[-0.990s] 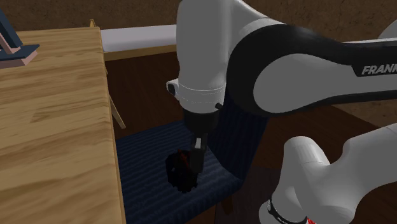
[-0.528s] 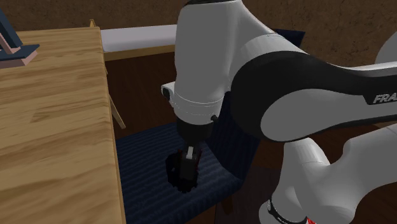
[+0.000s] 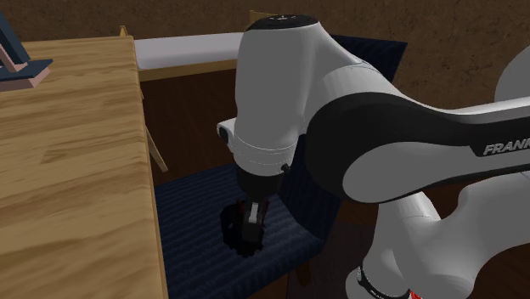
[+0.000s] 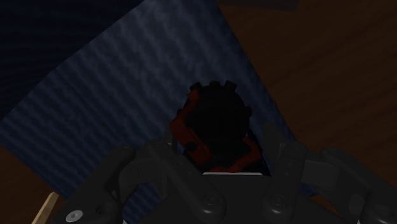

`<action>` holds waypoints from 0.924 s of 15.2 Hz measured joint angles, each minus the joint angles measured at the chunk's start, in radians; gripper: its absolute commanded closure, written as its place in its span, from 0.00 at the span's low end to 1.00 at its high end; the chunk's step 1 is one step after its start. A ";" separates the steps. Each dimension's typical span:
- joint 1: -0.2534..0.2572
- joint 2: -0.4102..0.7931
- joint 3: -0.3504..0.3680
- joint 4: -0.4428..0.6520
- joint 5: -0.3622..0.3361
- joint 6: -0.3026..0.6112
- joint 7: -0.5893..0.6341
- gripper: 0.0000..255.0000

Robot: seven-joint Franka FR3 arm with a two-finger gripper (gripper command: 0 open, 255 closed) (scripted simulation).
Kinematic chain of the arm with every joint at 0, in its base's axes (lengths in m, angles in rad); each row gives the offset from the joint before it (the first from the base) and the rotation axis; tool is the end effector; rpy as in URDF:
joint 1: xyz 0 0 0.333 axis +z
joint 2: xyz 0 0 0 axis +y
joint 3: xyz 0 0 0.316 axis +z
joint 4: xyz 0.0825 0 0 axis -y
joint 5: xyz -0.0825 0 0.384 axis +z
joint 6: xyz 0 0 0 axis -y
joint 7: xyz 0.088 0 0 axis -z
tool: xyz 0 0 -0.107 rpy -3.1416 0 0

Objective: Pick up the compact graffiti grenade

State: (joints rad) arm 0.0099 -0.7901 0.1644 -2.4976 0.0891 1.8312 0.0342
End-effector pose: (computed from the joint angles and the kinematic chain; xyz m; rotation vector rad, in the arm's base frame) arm 0.3206 0.0728 0.5439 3.1139 0.1260 0.1866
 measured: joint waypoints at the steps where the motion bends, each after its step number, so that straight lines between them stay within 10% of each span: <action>1: 0.000 0.000 0.000 0.000 0.000 0.000 0.000 1.00; 14: -0.004 0.013 -0.008 0.099 -0.007 -0.088 0.000 1.00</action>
State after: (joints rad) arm 0.0054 -0.7769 0.1568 -2.3988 0.0817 1.7436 0.0337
